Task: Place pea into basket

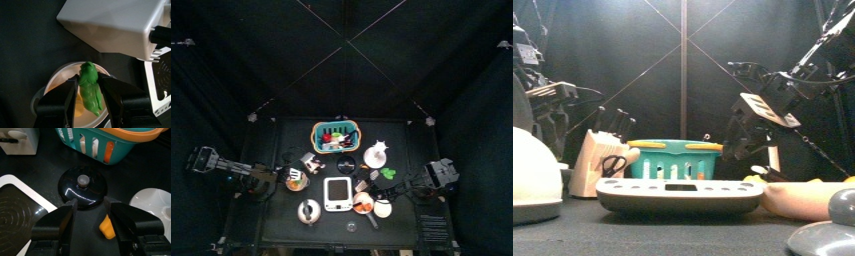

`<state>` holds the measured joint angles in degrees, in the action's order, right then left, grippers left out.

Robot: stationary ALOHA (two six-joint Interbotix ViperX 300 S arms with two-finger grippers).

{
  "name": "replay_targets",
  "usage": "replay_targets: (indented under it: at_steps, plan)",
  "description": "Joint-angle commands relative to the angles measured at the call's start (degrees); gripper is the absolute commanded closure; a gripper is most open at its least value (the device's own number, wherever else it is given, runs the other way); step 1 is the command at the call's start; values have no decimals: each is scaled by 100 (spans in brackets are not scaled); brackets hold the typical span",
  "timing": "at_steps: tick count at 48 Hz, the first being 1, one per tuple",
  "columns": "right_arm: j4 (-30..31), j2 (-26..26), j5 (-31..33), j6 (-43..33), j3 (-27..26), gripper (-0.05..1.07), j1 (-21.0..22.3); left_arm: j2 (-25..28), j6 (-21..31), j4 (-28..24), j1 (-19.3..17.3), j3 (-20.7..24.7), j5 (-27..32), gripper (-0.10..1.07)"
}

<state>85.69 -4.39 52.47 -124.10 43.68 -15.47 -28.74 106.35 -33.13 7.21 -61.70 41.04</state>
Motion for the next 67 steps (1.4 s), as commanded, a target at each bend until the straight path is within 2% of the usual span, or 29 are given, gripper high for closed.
replay_targets:
  at_steps: [1,5,10,16,22,25,27,30,31,32,33,38,40,44,48,51,54,61,67]
  plan:
    - [18,255,70,149,-141,19,-9,-9,9,-53,18,62,0,25]
    - [35,281,123,193,-185,19,-9,-9,-9,-97,26,79,0,25]
    - [26,308,149,193,-185,19,-18,-193,-18,-422,-9,97,0,25]
    - [18,483,158,193,-97,19,-26,-1002,-79,-1072,-97,97,123,25]
    - [-9,606,334,193,-35,19,-105,-1564,-158,-1635,-158,272,105,25]
    - [-18,642,396,193,-9,19,-97,-1714,-580,-1978,-237,527,-35,25]
    - [-26,642,431,193,0,19,-88,-1696,-923,-2039,-431,747,-149,25]
    - [0,642,439,202,-9,19,-70,-1582,-1301,-2048,-773,993,-580,25]
    - [9,633,448,211,-9,19,-62,-1494,-1389,-2057,-967,1072,-844,25]
    - [70,642,501,220,0,19,-62,-1318,-1406,-2074,-1362,1151,-1248,25]
    - [123,642,545,220,0,19,-53,-1213,-1397,-2074,-1538,1187,-1450,25]
    - [334,642,703,220,35,19,185,-246,-1424,-2197,-2892,1652,-2725,25]
    - [352,642,703,246,35,19,290,316,-1433,-2355,-3428,1934,-3234,25]
    - [325,633,703,229,9,19,316,1081,-1433,-2505,-3929,2268,-3858,25]
    - [237,510,694,220,0,19,281,1872,-1441,-2531,-4078,2558,-4166,25]
    - [185,501,686,220,26,19,281,2136,-1459,-2681,-4087,2681,-4201,24]
    - [167,492,686,220,26,19,272,2206,-1450,-2997,-4096,2742,-4210,18]
    - [176,492,686,220,9,19,272,2153,-1450,-3006,-4087,2681,-4210,-5]
    - [167,483,686,220,18,19,272,2145,-1441,-2997,-4078,2681,-4219,-5]
